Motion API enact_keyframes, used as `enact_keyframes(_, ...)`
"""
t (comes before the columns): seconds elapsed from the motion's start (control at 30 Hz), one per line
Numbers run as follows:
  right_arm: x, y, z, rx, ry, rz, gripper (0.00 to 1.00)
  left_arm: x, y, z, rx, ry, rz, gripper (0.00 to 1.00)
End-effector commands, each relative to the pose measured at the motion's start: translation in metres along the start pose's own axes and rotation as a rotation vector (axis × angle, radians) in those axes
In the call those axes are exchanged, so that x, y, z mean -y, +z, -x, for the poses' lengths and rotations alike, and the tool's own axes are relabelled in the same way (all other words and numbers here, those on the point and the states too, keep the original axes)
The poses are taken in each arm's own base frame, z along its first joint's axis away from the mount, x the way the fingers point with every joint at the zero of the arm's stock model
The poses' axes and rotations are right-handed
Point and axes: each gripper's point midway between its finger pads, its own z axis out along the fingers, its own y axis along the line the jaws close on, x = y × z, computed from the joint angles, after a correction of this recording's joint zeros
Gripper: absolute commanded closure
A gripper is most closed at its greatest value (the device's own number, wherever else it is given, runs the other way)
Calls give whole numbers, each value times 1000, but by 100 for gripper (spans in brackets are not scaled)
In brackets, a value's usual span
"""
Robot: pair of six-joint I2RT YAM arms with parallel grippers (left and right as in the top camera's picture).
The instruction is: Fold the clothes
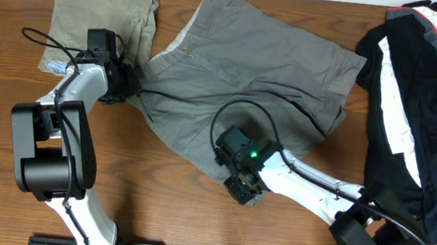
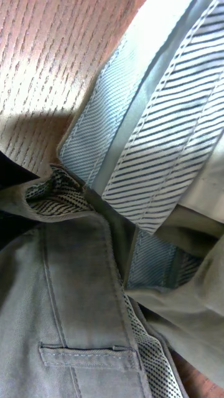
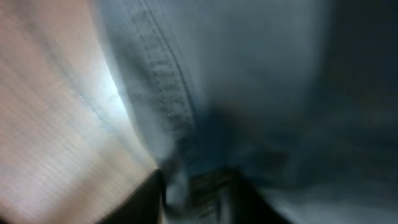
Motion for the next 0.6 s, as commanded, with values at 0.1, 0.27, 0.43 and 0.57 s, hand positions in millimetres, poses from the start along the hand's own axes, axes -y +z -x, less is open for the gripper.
enact_keyframes(0.1, 30, 17, -28, -77, 282, -85, 99, -2, 1, 0, -1, 8, 7, 94)
enact_keyframes(0.27, 49, -2, -21, -20, 431, -67, 99, 0, -36, 10, 50, 5, 3, 94)
enact_keyframes(0.43, 73, -46, -12, 123, 547, -51, 99, 1, -95, 19, 146, 8, 11, 94)
enact_keyframes(0.57, 95, -90, -15, 253, 639, -46, 99, 0, -135, 16, 196, 9, 8, 94)
